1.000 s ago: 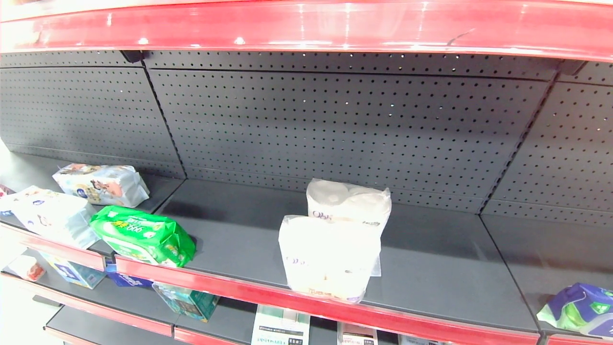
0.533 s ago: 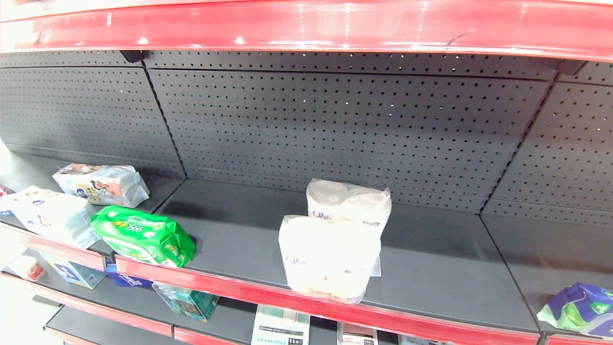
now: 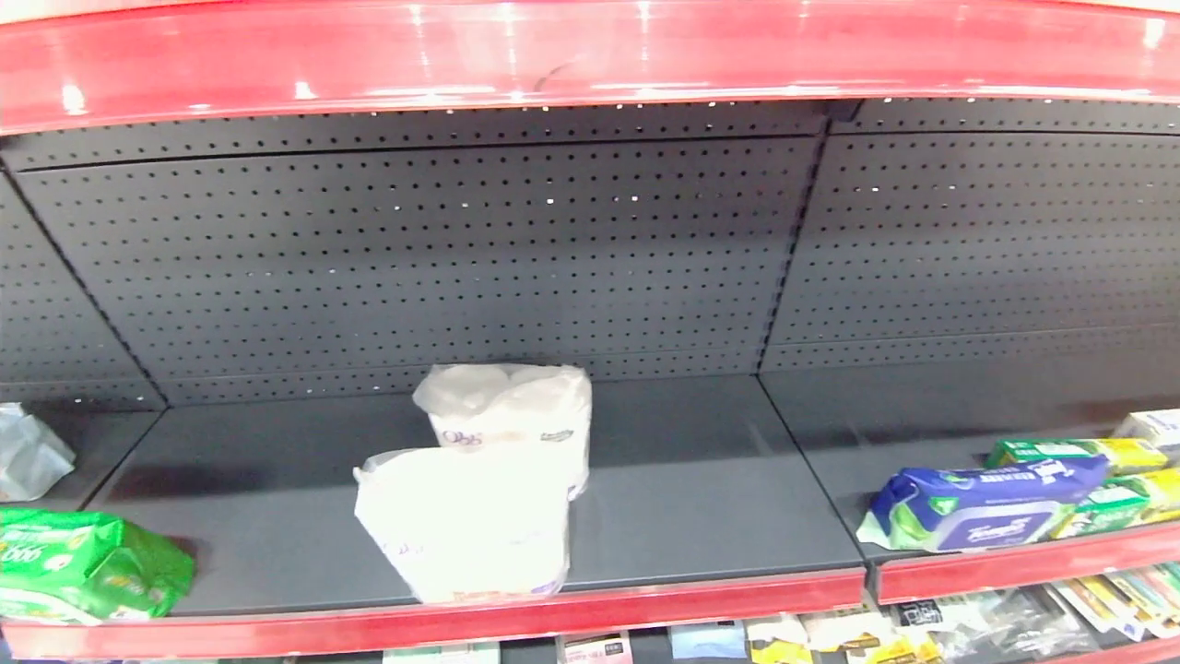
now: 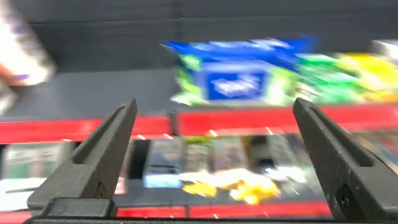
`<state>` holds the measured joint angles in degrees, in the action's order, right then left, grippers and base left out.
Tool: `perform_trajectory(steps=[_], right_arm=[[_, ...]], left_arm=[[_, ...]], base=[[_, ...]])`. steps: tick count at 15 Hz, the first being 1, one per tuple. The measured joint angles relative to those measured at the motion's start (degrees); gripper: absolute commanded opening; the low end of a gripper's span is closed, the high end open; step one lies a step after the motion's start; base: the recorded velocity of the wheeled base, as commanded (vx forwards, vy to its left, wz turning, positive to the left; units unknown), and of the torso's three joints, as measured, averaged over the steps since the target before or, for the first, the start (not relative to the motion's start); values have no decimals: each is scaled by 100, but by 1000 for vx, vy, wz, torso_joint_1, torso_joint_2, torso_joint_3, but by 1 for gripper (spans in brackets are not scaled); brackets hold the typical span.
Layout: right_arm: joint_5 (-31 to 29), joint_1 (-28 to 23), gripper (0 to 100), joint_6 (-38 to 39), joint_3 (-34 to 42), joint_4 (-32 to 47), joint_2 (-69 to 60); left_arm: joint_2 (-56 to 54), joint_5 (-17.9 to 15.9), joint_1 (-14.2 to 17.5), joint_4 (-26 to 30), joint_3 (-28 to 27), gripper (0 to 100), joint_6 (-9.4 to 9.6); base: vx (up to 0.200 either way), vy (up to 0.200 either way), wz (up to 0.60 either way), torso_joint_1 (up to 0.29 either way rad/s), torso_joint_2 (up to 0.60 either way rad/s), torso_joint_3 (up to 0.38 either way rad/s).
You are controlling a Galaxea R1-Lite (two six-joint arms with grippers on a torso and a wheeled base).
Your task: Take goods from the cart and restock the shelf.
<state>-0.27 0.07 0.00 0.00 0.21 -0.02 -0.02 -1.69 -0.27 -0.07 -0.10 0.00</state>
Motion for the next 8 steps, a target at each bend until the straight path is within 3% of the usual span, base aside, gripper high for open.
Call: perform_trajectory(steps=[8], right_arm=[[9,0,100,-5,0,0,0]], left_arm=[[44,-95,0,-26,-106,100,57]], base=[[0,0,0,0,0,0]])
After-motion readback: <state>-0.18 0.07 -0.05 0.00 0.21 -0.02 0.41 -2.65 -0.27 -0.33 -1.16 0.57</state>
